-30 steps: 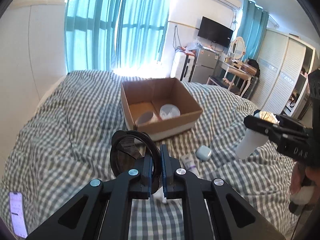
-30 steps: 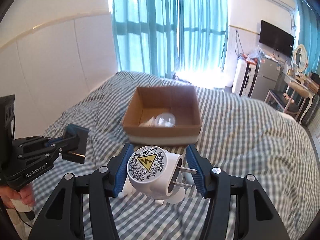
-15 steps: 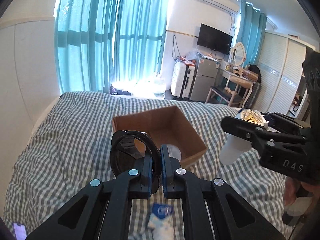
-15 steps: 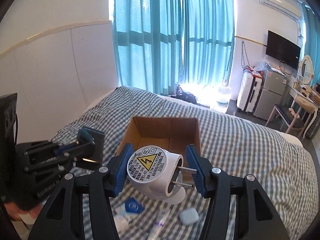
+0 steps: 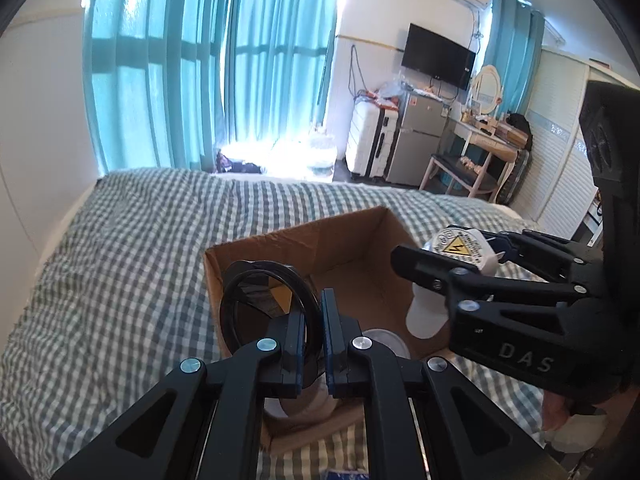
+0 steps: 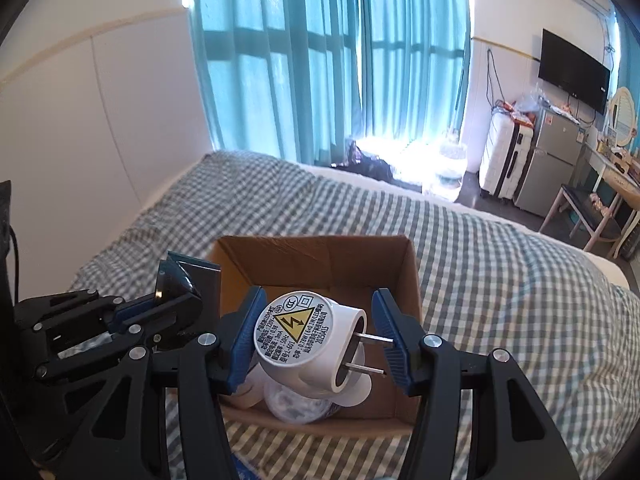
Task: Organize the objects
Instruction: 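Carry the black cup and white plug over the box with both tools, then release the cup and plug into the box by opening both tools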
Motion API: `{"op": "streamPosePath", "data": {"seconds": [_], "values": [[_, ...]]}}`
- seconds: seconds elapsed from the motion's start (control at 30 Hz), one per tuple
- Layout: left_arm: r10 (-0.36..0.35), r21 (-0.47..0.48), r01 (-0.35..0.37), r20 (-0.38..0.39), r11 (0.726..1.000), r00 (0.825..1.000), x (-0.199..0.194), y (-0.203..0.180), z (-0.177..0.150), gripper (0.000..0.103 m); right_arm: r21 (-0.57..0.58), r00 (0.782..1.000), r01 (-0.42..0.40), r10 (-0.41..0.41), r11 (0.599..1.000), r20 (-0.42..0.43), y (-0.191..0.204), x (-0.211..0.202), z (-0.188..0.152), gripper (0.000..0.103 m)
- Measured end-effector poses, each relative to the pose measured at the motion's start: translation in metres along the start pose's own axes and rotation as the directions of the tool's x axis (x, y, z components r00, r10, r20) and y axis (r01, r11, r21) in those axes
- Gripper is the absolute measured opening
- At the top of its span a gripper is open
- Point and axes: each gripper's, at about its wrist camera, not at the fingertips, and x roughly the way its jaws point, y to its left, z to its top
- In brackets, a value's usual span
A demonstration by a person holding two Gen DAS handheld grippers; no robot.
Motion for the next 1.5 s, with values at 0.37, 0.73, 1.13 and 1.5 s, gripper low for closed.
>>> {"op": "streamPosePath", "data": {"seconds": [0.37, 0.73, 1.13, 1.5], "values": [[0.005, -0.015, -0.006, -0.055, 1.000, 0.998, 0.051, 0.010, -0.014, 0.008, 0.045, 1.000, 0.001, -0.001, 0.999, -0.017, -0.014, 0.043, -0.020, 0.055], [0.006, 0.003, -0.006, -0.055, 1.000, 0.998, 0.029, -0.005, -0.004, 0.057, 0.106, 0.992, -0.029, 0.015, 0.994, 0.124, -0.029, -0.019, 0.002, 0.069], [0.123, 0.042, -0.124, 0.035, 0.991, 0.992, -0.068, -0.039, -0.002, 0.087, 0.056, 0.982, 0.030, -0.040, 0.998, 0.183, -0.037, -0.142, -0.018, 0.073], [0.197, 0.041, -0.201, 0.082, 0.979, 0.977, -0.129, -0.066, -0.033, 0.087, -0.001, 0.985, 0.071, -0.070, 0.997, 0.157, -0.017, -0.216, -0.081, 0.076]]}}
